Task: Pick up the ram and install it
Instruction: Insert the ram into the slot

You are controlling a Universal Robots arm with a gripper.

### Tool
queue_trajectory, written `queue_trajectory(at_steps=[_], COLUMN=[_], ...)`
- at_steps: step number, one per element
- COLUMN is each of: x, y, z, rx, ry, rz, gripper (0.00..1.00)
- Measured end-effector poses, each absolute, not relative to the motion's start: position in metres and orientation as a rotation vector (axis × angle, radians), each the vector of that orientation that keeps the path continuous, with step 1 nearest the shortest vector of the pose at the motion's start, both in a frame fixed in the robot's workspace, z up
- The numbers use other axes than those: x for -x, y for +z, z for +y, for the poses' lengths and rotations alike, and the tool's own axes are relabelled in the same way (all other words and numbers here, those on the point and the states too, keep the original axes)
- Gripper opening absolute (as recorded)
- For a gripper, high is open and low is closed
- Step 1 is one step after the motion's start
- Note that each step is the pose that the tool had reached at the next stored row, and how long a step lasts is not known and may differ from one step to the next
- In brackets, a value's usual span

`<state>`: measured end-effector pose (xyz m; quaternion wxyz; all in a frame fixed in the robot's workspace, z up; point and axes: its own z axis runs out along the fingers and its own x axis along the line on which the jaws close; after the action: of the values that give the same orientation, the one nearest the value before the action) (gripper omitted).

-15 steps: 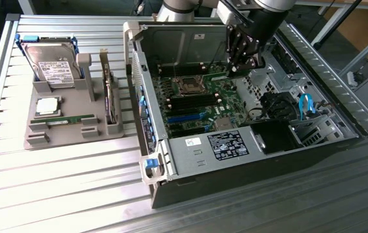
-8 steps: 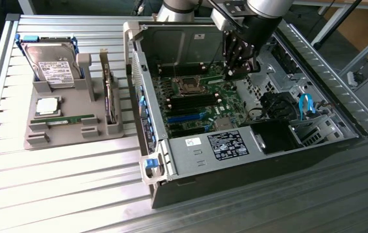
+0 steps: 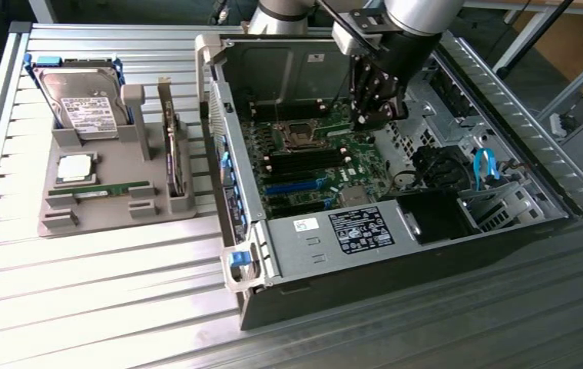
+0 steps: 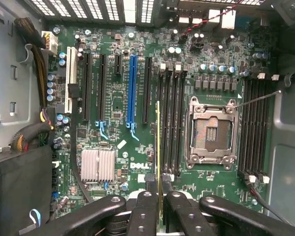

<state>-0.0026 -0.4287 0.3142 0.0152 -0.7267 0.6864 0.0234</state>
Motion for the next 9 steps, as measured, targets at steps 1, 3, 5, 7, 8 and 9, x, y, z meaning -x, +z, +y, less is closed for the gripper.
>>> queue_trajectory(at_steps=[1,3,5,7,8,9], x=[0.005,0.008,0.014,0.018,0.021,0.022], y=[0.313,0.311,0.308,0.304,0.302,0.301], z=[-0.429,-0.429,-0.429,-0.429,-0.429,-0.429], rx=[2.261,2.259,2.258,2.257,2.257,2.256], ry=[0.073,0.073,0.073,0.073,0.073,0.073], rz=[2.136,2.137,2.139,2.140,2.140,2.140], gripper=[0.13,0.13,0.13,0.13,0.13,0.13])
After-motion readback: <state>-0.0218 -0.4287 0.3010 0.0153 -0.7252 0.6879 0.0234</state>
